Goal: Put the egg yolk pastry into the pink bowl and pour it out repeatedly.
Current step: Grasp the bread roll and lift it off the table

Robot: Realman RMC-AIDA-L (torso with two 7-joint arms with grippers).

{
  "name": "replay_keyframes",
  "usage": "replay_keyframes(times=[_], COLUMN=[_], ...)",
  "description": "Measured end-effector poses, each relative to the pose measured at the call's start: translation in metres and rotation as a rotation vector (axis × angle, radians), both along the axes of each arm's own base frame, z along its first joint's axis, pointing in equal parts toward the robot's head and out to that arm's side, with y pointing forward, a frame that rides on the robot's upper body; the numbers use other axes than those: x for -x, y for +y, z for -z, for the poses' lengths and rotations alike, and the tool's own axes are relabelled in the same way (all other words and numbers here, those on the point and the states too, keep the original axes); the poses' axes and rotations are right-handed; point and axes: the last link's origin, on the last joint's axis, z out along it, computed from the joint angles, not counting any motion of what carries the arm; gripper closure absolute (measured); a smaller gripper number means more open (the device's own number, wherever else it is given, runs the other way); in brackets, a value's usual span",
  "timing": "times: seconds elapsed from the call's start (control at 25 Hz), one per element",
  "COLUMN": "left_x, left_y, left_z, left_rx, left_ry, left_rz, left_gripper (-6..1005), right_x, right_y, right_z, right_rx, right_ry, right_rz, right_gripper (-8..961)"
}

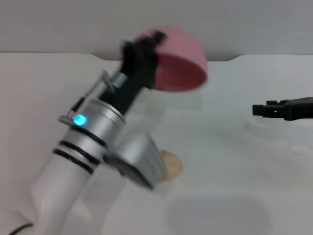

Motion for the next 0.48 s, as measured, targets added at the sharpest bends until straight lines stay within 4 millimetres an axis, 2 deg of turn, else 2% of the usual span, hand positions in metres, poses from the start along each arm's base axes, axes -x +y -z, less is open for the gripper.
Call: replay_keyframes(times=[0.16, 0.28, 0.48], left_x=[0.01, 0.029, 0.072], left_y=[0.032, 0.066, 0.117], left_z=[-0.038, -0.075, -0.118], left_rx=[0.028, 0.095, 0.402], left_ry=[-0.434, -0.723, -1.03], left_rz=[-0.276, -0.496, -0.819], left_gripper=[1000, 1000, 999], right_x=[0.007, 0.016, 0.033], right_y=[0.001, 0.004, 0.013], right_z=[0.011, 0.018, 0.031], right_rx=[0.043, 0.072, 0.107], right_ry=[-0.026, -0.048, -0.098], right_rz=[-0.038, -0.08, -0.149], right_gripper=[393, 393, 393])
